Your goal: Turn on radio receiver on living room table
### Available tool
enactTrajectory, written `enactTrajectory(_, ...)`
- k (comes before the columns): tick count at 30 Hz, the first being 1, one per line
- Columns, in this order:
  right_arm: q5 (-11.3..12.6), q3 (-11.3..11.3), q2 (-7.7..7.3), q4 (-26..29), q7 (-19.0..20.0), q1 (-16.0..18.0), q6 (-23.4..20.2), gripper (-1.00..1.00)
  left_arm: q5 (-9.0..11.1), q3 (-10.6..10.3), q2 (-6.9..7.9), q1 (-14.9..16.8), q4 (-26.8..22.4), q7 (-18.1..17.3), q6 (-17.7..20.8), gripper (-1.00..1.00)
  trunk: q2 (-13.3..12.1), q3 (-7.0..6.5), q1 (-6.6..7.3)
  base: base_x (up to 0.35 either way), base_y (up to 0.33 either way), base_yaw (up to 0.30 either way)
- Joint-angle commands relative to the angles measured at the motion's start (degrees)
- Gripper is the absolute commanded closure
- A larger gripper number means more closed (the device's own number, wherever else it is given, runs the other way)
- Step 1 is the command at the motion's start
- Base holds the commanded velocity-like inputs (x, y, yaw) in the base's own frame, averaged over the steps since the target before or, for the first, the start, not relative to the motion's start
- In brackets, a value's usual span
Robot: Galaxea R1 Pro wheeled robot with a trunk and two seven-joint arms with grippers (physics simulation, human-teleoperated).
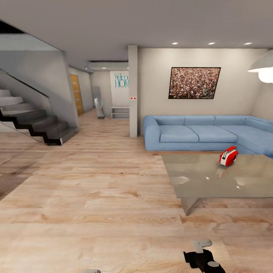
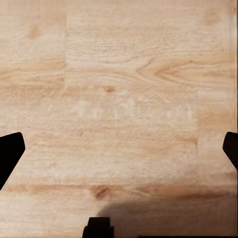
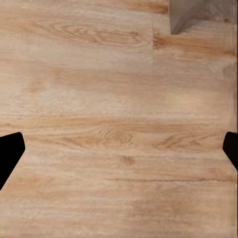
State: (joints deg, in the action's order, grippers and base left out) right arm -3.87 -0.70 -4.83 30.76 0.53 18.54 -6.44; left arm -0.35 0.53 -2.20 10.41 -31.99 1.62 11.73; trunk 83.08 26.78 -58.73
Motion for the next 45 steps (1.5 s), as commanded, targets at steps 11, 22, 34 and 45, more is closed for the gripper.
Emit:
enactTrajectory(11,0.0,0.0,0.0,0.0,0.0,0.0,0.02,-1.0,0.0,0.05,0.01,-0.01,0.01,0.05,0.05,-1.0,0.0,0.0,0.0,0.244,-0.228,-0.291)
enactTrajectory(22,-0.08,-0.04,0.0,0.0,0.0,0.0,0.02,-1.0,0.0,0.02,0.0,-0.02,0.0,0.08,0.05,-1.0,0.0,0.0,0.0,0.247,-0.235,-0.049)
enactTrajectory(34,-0.09,-0.07,0.0,0.0,0.0,0.0,0.01,-1.0,0.05,0.03,-0.07,-0.01,0.02,2.36,-0.04,-1.0,0.0,0.0,0.0,0.237,-0.253,0.0)
enactTrajectory(45,-0.09,-0.01,0.0,0.0,0.0,0.0,0.02,-1.0,0.17,0.0,-0.09,-0.03,0.0,2.75,-0.12,-1.0,0.0,0.0,0.0,0.141,-0.305,0.0)
